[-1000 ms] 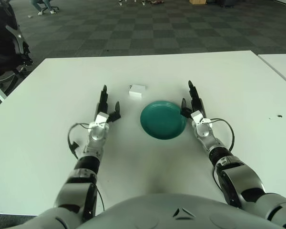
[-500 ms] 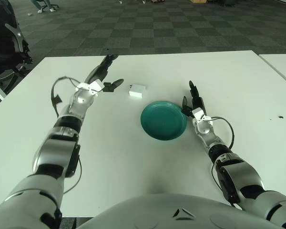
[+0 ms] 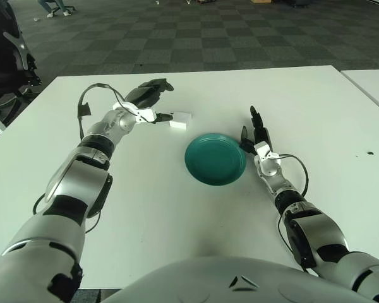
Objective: Put the charger into the plate.
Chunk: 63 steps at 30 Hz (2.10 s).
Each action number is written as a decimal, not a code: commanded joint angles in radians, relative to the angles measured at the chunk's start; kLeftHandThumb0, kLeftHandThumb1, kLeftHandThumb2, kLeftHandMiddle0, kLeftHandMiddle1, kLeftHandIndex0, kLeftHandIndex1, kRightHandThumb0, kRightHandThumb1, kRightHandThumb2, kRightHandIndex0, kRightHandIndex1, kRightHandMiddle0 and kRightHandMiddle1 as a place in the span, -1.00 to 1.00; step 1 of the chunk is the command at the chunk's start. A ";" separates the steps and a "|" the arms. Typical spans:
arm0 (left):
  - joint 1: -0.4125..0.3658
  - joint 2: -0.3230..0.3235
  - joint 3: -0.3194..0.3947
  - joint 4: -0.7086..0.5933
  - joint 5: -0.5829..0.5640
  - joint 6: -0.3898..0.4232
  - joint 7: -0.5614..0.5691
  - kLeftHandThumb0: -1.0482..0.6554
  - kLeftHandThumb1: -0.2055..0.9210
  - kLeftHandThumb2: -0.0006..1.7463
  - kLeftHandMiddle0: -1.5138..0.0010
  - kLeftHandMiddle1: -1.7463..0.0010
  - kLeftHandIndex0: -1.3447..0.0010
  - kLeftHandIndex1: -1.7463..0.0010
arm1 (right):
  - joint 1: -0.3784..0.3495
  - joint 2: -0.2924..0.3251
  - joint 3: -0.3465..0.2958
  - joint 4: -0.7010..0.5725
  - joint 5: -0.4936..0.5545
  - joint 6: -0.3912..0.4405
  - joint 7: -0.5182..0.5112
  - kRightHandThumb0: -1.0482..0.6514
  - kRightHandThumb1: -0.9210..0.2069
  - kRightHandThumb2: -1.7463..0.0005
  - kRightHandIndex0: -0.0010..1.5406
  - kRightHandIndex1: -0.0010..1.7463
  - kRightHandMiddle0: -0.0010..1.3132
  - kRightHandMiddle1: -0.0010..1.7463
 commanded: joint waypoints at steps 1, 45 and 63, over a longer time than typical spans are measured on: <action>-0.044 -0.008 -0.046 0.035 0.035 0.020 0.025 -1.00 1.00 -0.62 0.82 1.00 0.96 -0.59 | 0.146 0.039 0.005 0.132 0.006 0.133 0.015 -1.00 -1.00 -0.29 -1.00 -1.00 -0.98 -0.99; -0.141 -0.136 -0.159 0.125 0.067 0.256 0.053 -1.00 1.00 -0.60 1.00 1.00 0.88 -0.25 | 0.123 0.071 -0.024 0.151 0.026 0.137 0.024 -1.00 -1.00 -0.33 -1.00 -1.00 -0.87 -0.92; -0.160 -0.161 -0.165 0.146 0.061 0.309 -0.065 -1.00 1.00 -0.60 1.00 1.00 0.95 -0.08 | 0.127 0.091 -0.038 0.148 0.027 0.103 0.014 -1.00 -1.00 -0.35 -1.00 -1.00 -0.96 -0.34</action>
